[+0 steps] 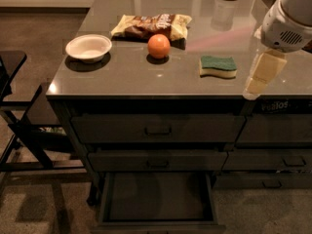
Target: Place sponge into bottom drawer
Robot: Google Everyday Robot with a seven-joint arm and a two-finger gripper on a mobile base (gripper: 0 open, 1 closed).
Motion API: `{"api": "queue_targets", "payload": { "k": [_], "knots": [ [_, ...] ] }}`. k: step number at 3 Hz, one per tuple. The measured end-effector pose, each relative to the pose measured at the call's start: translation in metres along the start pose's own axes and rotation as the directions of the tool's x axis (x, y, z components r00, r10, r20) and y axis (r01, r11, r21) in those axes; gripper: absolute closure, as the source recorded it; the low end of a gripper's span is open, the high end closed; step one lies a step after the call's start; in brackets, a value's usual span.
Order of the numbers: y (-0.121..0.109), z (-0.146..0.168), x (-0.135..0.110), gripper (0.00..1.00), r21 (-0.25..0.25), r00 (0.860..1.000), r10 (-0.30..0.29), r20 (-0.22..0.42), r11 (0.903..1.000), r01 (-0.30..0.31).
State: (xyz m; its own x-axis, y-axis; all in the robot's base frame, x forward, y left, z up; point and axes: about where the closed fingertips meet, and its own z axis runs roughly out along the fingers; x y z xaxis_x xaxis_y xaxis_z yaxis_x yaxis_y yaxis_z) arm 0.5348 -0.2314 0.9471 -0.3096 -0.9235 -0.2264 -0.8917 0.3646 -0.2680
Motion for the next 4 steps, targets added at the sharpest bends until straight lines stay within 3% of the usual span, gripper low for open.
{"api": "queue_targets", "payload": {
  "k": [2,3,4],
  "knots": [
    [-0.048,0.036,-0.043,0.00,0.014,0.998,-0.025,0.064,0.9996,0.024],
    [-0.049,0.040,-0.044,0.00,0.009,0.998,-0.028,0.060,0.9996,0.027],
    [-0.066,0.061,-0.049,0.00,0.011,0.998,-0.007,0.056,0.9999,0.007]
  ]
}}
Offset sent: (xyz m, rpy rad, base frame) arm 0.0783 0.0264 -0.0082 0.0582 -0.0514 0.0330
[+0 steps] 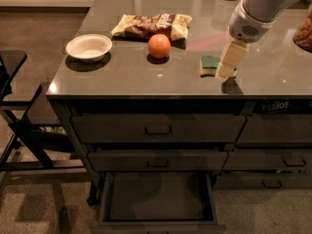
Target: Place sponge into bottom drawer
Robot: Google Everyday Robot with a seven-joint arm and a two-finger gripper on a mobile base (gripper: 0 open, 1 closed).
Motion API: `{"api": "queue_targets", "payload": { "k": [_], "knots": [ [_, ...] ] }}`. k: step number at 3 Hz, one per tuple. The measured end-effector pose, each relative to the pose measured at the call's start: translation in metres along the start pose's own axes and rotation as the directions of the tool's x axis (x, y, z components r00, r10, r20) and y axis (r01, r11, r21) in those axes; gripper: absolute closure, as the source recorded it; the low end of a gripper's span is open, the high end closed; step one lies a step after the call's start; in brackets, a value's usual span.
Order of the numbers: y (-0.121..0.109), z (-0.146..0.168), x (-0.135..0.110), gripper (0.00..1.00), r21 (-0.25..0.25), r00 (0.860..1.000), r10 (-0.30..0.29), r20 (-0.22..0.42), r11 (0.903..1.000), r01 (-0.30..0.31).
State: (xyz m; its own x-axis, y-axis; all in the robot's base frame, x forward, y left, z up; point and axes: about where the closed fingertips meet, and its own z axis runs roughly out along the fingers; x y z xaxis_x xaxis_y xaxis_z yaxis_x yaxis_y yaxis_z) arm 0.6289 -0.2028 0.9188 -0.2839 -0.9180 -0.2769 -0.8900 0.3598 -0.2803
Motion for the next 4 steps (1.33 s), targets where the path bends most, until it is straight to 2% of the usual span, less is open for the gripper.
{"api": "queue_targets", "payload": {
  "k": [2,3,4],
  "knots": [
    [-0.028,0.031,-0.006,0.00,0.000,1.000,0.015,-0.001,0.9999,-0.015],
    [-0.046,0.058,0.001,0.00,-0.014,1.000,0.012,-0.002,0.9998,-0.012],
    [-0.053,0.067,0.007,0.00,-0.022,1.000,0.011,-0.003,0.9997,-0.011]
  ]
}}
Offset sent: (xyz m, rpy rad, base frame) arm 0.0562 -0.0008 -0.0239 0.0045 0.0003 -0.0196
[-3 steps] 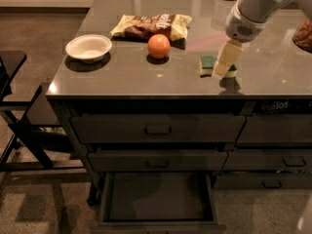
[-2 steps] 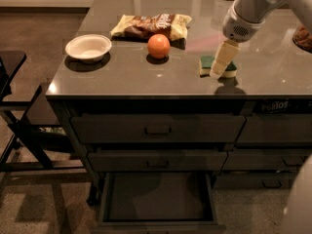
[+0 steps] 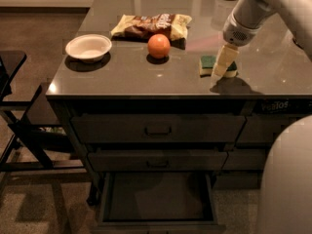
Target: Place sponge into bottom drawer
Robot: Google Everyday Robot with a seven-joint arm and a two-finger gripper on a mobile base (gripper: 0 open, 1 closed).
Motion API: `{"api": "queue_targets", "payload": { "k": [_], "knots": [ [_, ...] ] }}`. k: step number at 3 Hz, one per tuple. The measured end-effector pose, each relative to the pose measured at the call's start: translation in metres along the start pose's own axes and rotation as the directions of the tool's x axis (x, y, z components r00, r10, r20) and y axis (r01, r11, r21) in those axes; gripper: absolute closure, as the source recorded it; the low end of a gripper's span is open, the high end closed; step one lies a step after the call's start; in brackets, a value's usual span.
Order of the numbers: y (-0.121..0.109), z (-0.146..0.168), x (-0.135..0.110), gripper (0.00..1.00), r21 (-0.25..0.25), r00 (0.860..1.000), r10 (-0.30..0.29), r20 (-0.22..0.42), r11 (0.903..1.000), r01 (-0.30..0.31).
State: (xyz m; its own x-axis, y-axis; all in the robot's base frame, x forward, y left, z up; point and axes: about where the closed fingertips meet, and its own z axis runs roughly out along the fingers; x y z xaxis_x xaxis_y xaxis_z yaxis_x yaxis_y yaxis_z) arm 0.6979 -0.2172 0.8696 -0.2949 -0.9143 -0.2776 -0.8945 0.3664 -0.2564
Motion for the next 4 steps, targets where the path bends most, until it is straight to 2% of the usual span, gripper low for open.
{"api": "queue_targets", "payload": {
  "k": [4],
  "knots": [
    [-0.004,0.037,0.020,0.00,-0.070,1.000,0.018,-0.024,0.9974,-0.019]
  ]
}}
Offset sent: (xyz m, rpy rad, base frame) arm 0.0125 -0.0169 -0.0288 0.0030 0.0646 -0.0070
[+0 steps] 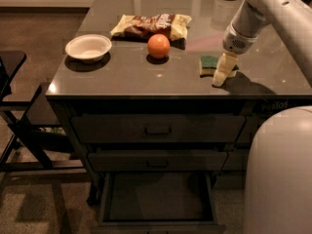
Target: Place sponge into bottom drawer
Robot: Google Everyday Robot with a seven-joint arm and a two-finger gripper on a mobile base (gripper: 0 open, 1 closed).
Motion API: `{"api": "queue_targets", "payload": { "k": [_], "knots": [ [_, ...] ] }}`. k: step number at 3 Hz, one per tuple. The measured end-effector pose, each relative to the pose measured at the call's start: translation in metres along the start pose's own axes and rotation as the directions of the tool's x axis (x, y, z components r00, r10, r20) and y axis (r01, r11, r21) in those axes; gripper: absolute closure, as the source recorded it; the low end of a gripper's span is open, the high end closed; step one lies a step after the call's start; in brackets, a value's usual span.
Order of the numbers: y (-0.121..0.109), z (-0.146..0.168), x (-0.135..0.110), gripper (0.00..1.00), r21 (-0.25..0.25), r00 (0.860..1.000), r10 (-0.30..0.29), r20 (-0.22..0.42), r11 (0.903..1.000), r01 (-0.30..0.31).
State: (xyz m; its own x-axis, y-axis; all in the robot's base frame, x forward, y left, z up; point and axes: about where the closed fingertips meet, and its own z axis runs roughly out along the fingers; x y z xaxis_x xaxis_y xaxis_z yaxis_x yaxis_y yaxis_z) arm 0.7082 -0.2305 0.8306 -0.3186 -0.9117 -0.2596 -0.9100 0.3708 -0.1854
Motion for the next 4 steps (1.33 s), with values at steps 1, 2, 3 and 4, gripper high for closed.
{"api": "queue_targets", "payload": {
  "k": [1,2,3,4],
  "knots": [
    [0.0000,0.0000,0.0000,0.19,0.000,1.000,0.000,0.000,1.0000,0.000],
    [0.0000,0.0001,0.0000,0.43,0.000,1.000,0.000,0.000,1.0000,0.000],
    [0.0000,0.0001,0.0000,0.66,0.000,1.000,0.000,0.000,1.0000,0.000],
    [0.0000,0.0001,0.0000,0.89,0.000,1.000,0.000,0.000,1.0000,0.000]
  ]
}}
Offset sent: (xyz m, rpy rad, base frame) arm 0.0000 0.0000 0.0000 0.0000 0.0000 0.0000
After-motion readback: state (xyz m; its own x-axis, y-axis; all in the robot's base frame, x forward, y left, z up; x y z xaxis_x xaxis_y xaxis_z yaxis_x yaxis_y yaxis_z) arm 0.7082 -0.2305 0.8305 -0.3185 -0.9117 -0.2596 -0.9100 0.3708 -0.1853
